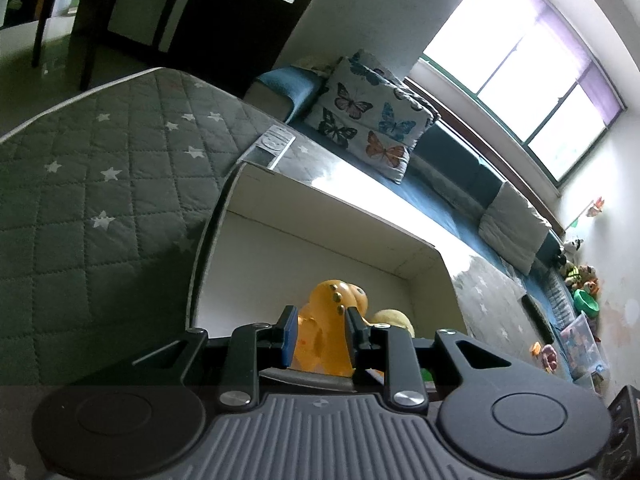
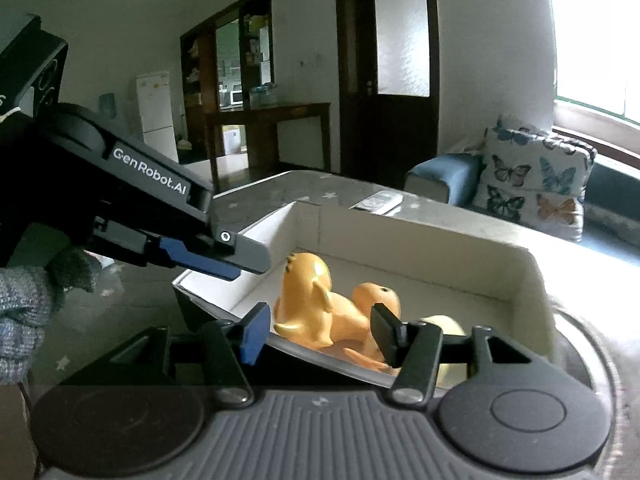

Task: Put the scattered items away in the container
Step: 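Lift the yellow pig toy into the box and open the right gripper, then move the right gripper to the orange pouch and grasp it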

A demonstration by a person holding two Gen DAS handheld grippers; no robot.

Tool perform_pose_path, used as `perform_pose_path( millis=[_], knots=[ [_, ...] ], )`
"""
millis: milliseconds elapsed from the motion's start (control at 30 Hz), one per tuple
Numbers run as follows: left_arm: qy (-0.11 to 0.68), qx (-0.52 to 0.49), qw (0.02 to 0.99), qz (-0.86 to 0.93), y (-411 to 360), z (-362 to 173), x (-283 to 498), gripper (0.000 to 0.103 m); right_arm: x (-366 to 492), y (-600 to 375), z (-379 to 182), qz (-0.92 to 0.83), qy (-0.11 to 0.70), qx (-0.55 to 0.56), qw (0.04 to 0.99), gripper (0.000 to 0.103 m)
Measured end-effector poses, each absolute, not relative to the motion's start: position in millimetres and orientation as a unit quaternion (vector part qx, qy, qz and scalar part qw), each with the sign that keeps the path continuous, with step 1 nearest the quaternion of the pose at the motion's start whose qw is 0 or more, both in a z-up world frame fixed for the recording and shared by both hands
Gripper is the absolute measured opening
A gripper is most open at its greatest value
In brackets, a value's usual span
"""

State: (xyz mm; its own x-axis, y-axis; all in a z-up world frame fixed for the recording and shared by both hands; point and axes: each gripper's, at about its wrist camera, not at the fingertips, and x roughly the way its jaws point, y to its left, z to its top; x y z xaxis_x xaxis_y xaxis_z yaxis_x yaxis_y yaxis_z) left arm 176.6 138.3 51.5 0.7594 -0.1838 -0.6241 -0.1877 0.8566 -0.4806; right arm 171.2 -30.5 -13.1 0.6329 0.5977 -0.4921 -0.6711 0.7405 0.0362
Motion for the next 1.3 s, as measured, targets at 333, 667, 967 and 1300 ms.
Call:
perform_pose_path(
  millis=[333, 667, 967, 1300],
  knots=[
    [0.350, -0.248, 0.903, -0.030, 112.0, 57.2, 167.0, 0.029, 144.5, -74.1, -11.6, 0.321, 0.244, -0.088, 0.911, 0.061],
    [0.376, -0.229, 0.894, -0.078, 70.6, 44.8, 158.8, 0.029, 117.5, -111.6, -35.3, 0.280, 0.274, -0.105, 0.914, 0.062],
    [0.413, -0.222, 0.876, -0.110, 35.8, 21.0, 170.0, 0.030, 122.5, -127.3, -50.5, 0.251, 0.291, -0.096, 0.918, 0.062],
    [0.431, -0.239, 0.859, -0.137, 12.0, 3.8, 194.9, 0.032, 137.9, -129.8, -69.7, 0.242, 0.312, -0.087, 0.914, 0.061]
  ],
)
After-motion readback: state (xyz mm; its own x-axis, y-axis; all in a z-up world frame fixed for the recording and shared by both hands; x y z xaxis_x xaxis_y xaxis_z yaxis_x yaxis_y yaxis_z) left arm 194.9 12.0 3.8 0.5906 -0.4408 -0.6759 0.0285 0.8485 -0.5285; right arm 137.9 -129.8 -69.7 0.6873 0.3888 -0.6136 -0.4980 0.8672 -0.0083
